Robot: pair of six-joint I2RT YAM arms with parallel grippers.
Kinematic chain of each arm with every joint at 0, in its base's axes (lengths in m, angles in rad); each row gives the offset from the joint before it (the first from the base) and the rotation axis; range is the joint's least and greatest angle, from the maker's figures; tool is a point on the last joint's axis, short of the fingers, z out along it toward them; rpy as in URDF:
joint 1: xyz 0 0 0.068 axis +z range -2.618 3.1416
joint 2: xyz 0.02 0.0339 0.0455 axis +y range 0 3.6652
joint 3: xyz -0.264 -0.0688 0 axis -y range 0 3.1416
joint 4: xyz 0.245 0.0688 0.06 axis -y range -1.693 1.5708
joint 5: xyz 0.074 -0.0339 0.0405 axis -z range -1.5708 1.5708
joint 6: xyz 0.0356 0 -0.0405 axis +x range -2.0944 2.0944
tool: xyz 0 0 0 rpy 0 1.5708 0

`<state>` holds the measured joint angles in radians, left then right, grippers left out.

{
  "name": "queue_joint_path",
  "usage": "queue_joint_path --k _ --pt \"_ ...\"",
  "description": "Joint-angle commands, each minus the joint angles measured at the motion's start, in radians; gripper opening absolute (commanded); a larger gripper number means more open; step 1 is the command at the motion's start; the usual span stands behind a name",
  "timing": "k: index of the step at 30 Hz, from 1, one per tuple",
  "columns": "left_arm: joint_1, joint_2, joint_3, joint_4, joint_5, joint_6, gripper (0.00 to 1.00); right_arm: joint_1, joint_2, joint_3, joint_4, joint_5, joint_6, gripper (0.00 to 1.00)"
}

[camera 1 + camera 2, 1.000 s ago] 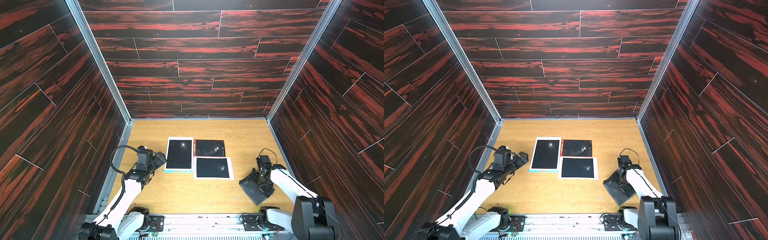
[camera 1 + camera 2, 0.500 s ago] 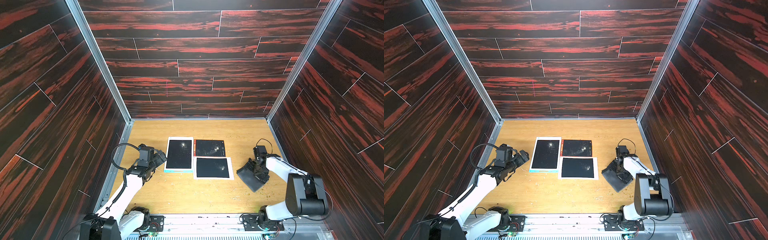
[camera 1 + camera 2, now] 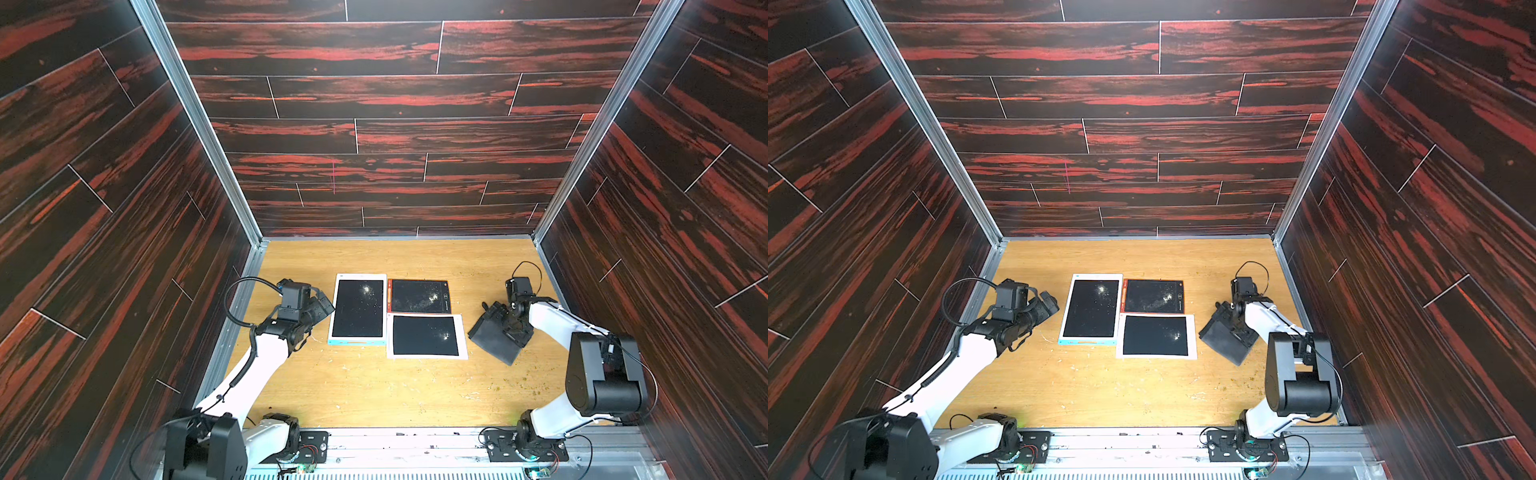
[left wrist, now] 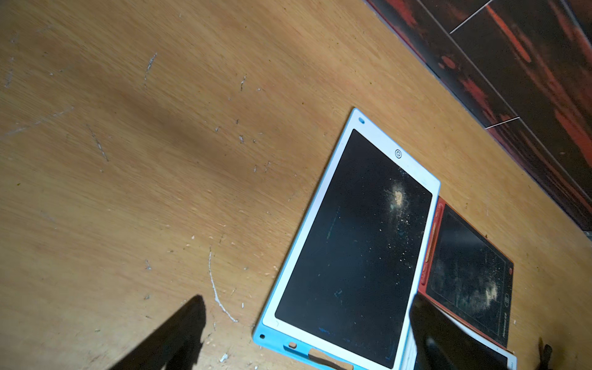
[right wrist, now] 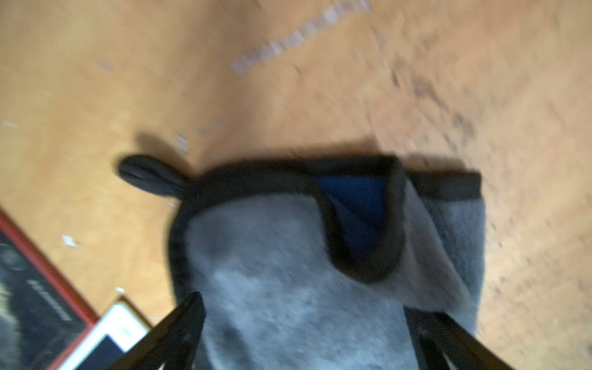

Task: Wipe the drawing tablet
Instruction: Move the cleaning item to the center of the board, then pick up the cleaning item at the center of the board.

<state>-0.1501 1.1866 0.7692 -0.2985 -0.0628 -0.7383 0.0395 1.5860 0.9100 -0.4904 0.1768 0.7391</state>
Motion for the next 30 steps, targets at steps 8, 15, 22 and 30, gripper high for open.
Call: queue_joint_path --k 8,15,22,30 --pt "-0.005 0.086 0.076 -0.011 0.023 0.01 1.0 0.003 -0.072 0.059 -0.034 0.017 -0.08 0.99" --pt "-0.015 0.093 0.066 0.021 0.053 0.013 1.0 0.005 -0.169 0.003 -0.064 -0.014 -0.119 0.98" --pt "-0.018 0.1 0.075 0.033 0.07 0.039 1.0 0.005 -0.116 -0.072 0.0 -0.143 -0.132 0.95" --pt "-0.017 0.106 0.053 0.062 0.1 0.053 1.0 0.005 -0.006 -0.067 0.016 -0.118 -0.108 0.92"
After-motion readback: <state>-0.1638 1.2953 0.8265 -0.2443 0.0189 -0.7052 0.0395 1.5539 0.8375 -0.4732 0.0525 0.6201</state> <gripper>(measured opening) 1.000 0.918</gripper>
